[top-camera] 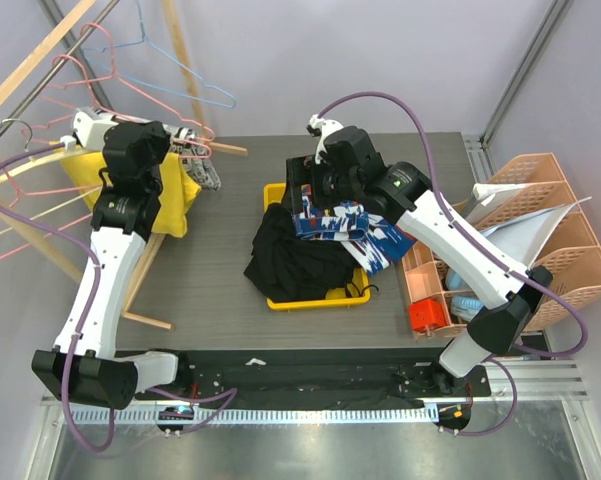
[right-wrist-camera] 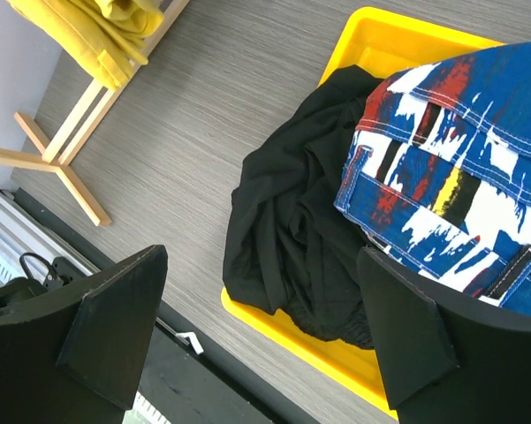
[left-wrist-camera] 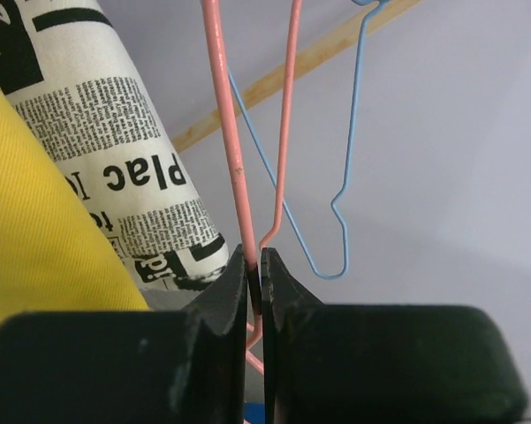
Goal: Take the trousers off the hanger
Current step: Grab a hanger with trousers on it with the left arm
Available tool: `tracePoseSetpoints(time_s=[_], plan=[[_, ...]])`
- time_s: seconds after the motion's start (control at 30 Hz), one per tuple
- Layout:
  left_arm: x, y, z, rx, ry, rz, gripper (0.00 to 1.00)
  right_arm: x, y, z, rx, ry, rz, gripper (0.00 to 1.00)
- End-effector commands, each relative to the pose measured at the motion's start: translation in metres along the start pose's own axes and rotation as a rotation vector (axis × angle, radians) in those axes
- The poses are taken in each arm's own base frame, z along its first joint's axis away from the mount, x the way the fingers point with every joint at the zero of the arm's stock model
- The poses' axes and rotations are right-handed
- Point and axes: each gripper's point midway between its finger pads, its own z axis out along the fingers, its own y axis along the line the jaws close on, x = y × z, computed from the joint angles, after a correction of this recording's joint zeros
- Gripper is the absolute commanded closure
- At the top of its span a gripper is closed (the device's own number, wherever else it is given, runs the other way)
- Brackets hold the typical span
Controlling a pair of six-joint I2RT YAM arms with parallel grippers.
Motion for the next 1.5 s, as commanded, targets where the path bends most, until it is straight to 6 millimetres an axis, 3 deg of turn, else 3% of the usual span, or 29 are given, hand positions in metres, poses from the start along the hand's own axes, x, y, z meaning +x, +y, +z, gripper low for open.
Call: tracePoseSetpoints(time_s=[0.0, 0.13, 0.2, 0.37, 0.67, 0.93, 1.1, 1.23, 1.27, 1.3, 1.37, 1.4, 1.47], plan=[[-0.045, -0.061, -0.014, 0.222, -0.146, 0.038, 1.0, -0.012, -0.001, -0.017, -0.005, -0.051, -0.017, 0.05], [-0.052, -0.079, -0.024, 0.247, -0.198, 0.146, 1.0, -0.013, -0.001, -0.016, -0.001, -0.049, -0.019, 0.06], [-0.045, -0.087, -0.032, 0.258, -0.199, 0.177, 1.0, -0.013, -0.001, -0.014, 0.0, -0.047, -0.023, 0.06], [-0.041, -0.089, -0.043, 0.234, -0.233, 0.246, 1.0, -0.012, 0.003, -0.012, -0.028, -0.03, -0.033, 0.05], [-0.064, -0.096, -0.047, 0.222, -0.371, 0.405, 1.0, -0.006, 0.0, -0.013, -0.025, 0.005, -0.051, 0.05], [-0.064, -0.081, -0.045, 0.207, -0.465, 0.595, 1.0, -0.001, -0.003, -0.015, -0.015, 0.056, -0.087, 0.05], [-0.067, -0.073, -0.051, 0.201, -0.469, 0.588, 1.0, 0.009, -0.005, -0.007, -0.016, 0.094, -0.081, 0.05], [-0.05, -0.065, -0.053, 0.189, -0.335, 0.492, 0.99, 0.01, 0.004, 0.0, -0.058, 0.111, -0.061, 0.05], [-0.042, -0.056, -0.052, 0.161, -0.276, 0.501, 0.93, 0.006, 0.007, 0.002, -0.068, 0.101, -0.058, 0.05], [-0.037, -0.052, -0.053, 0.152, -0.244, 0.48, 0.74, 0.005, 0.009, 0.005, -0.076, 0.101, -0.052, 0.06], [-0.029, -0.05, -0.064, 0.179, -0.177, 0.411, 0.59, -0.007, 0.017, 0.004, -0.105, 0.067, -0.04, 0.06], [-0.029, -0.049, -0.067, 0.183, -0.162, 0.388, 0.46, -0.011, 0.02, 0.005, -0.116, 0.057, -0.033, 0.05], [-0.026, -0.044, -0.077, 0.166, -0.099, 0.349, 0.43, -0.026, 0.034, 0.001, -0.172, 0.008, -0.007, 0.06]])
